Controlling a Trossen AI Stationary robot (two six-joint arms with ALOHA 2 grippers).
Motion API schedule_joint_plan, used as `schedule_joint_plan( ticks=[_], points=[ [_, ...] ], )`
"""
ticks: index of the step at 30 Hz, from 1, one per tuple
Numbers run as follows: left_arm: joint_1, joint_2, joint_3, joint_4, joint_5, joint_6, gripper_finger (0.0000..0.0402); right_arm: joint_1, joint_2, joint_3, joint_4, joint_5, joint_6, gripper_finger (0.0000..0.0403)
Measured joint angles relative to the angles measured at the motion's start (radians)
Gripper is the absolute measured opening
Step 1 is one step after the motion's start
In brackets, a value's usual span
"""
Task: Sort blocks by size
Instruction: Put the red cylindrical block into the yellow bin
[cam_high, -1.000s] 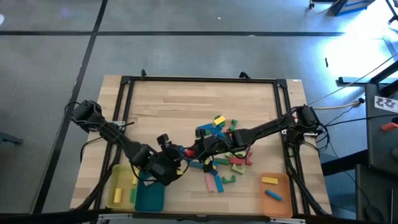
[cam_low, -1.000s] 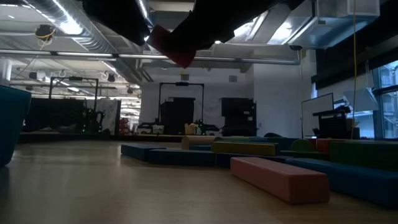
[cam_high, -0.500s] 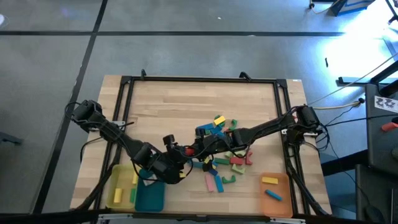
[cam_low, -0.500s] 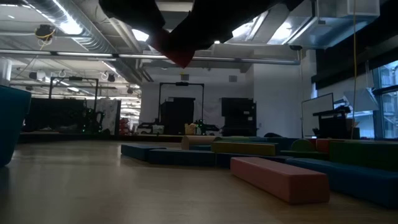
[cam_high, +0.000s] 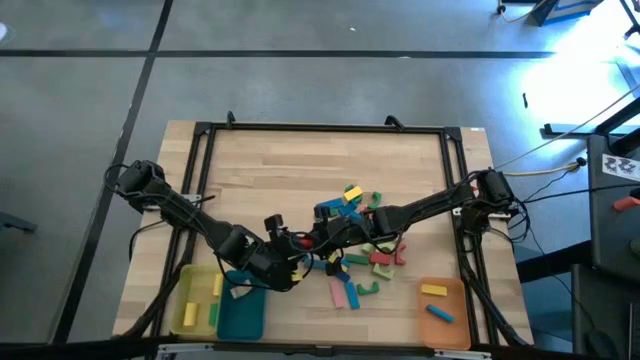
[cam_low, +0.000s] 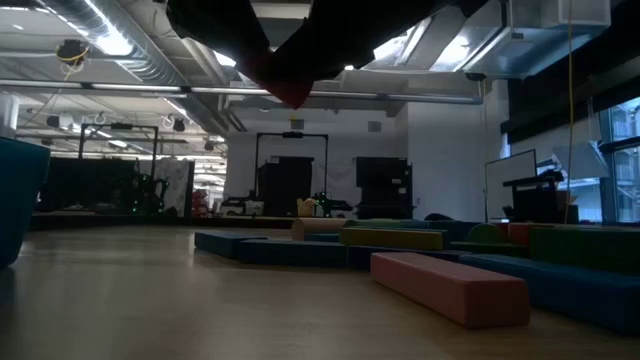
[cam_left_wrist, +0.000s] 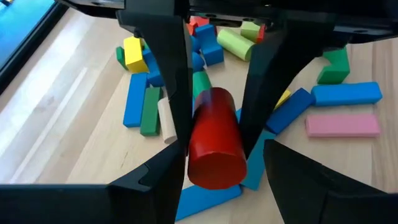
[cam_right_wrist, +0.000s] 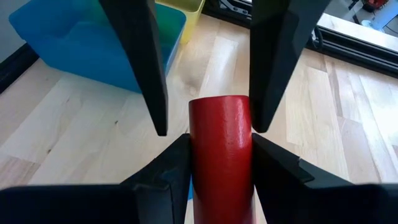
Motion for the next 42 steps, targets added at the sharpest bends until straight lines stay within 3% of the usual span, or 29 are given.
schedule_joint_plan(
  ticks=[5,13,19,31,42],
  points=[
    [0.001,0.000,0.000,-0.002,0.000,0.001,0.0188,0.000,0.000,0.000,0.000,0.000,0.000,0.0144],
    [0.018,0.000,0.000,-0.013,0.013,0.000,0.0104,0.000,0.000,0.000,-0.005,-0.003,-0.004,0.0144],
    [0.020,0.000,0.000,-0.015,0.014,-0.001,0.0104,0.000,0.000,0.000,-0.005,-0.002,0.001,0.0157],
    [0.019,0.000,0.000,-0.021,0.014,0.025,0.0093,0.000,0.000,0.000,0.004,0.003,0.061,0.0221],
    [0.008,-0.024,0.000,-0.077,0.078,0.024,0.0021,0.000,-0.001,0.000,-0.015,0.011,0.061,0.0244]
  ],
)
